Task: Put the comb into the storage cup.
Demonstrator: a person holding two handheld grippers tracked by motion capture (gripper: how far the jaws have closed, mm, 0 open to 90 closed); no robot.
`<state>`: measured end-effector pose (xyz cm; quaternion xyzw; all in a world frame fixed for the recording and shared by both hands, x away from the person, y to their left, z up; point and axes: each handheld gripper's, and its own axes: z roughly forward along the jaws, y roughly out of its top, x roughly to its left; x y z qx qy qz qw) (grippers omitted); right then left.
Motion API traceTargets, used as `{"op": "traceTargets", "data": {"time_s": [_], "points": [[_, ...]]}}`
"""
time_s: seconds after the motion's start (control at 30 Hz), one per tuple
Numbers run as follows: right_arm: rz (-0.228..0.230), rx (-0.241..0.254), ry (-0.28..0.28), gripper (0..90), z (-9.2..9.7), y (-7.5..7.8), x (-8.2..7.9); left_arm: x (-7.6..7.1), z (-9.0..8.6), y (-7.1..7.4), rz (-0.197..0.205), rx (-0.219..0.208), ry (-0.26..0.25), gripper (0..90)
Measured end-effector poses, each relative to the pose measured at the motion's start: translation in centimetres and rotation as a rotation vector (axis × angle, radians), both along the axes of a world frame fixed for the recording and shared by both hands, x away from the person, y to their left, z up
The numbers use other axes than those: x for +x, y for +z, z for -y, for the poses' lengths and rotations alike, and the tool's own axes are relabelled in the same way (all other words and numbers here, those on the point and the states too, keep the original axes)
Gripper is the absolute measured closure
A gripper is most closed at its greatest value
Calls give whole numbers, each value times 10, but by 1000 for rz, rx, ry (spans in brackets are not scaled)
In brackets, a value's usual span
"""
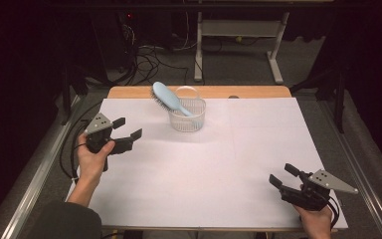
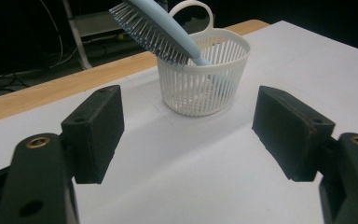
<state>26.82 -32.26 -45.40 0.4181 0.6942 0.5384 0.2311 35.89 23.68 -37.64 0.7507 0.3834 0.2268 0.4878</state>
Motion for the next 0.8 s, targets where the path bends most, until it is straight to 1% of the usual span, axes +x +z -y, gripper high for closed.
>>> {"op": "traceTargets", "data": {"time_s": [0.17, 0.3, 0.47, 0.8], "points": [[0, 1, 1, 262, 0, 0, 0, -2, -2, -1, 2, -7, 4, 259], [1, 0, 1, 262, 0, 0, 0, -4, -3, -2, 2, 0, 4, 258], [-1, 1, 2, 262, 0, 0, 0, -6, -4, -4, 1, -4, 9, 255], [0, 5, -1, 262, 1, 0, 0, -12, -11, -9, -6, -11, 16, 255]]}}
